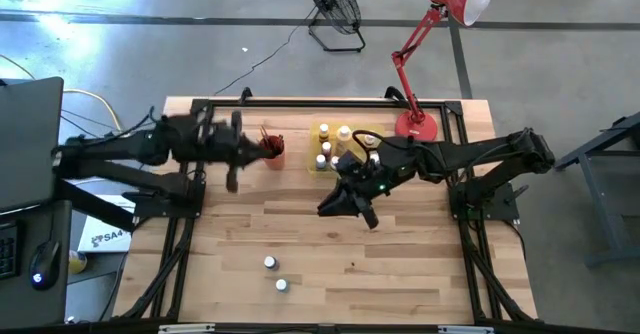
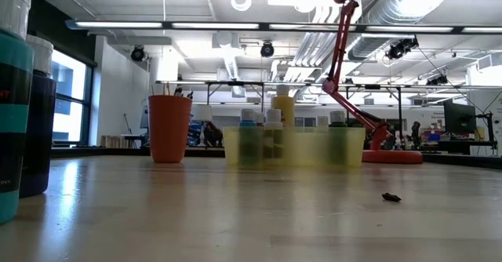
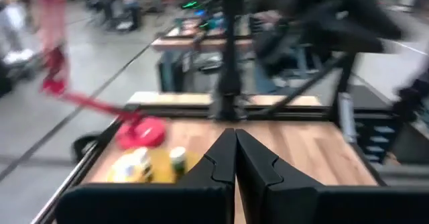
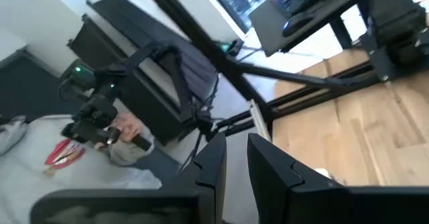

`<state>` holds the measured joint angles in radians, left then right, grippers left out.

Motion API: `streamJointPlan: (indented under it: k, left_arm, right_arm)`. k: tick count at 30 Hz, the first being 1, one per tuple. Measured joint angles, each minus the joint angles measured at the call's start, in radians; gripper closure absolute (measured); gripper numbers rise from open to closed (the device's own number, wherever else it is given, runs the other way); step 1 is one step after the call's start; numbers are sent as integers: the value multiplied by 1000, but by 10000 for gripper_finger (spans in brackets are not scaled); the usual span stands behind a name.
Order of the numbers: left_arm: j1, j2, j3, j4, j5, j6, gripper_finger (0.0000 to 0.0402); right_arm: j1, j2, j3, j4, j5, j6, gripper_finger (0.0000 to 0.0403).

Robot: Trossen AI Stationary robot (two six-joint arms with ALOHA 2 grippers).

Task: Pick & Place Paint Supplies
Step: Put the dark blue paint bottle into the yellow bin

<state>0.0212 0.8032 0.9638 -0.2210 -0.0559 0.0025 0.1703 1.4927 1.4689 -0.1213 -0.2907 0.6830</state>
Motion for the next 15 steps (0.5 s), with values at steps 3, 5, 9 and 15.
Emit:
streamJointPlan:
  k: [3,5,9,15]
  left_arm:
    - [-123,5,3,-16,-32,49,401]
    - [-185,5,3,-59,-38,54,401]
    - [-284,-18,3,-178,-17,3,401]
    - [-415,36,4,-256,82,-110,401]
  right_arm:
    - [6,-10,0,-4,-25,0,350]
    - [8,-26,0,-31,-28,-3,350]
    - [14,-43,0,-72,-26,-4,350]
    - [16,-52,0,-88,-24,-3,350]
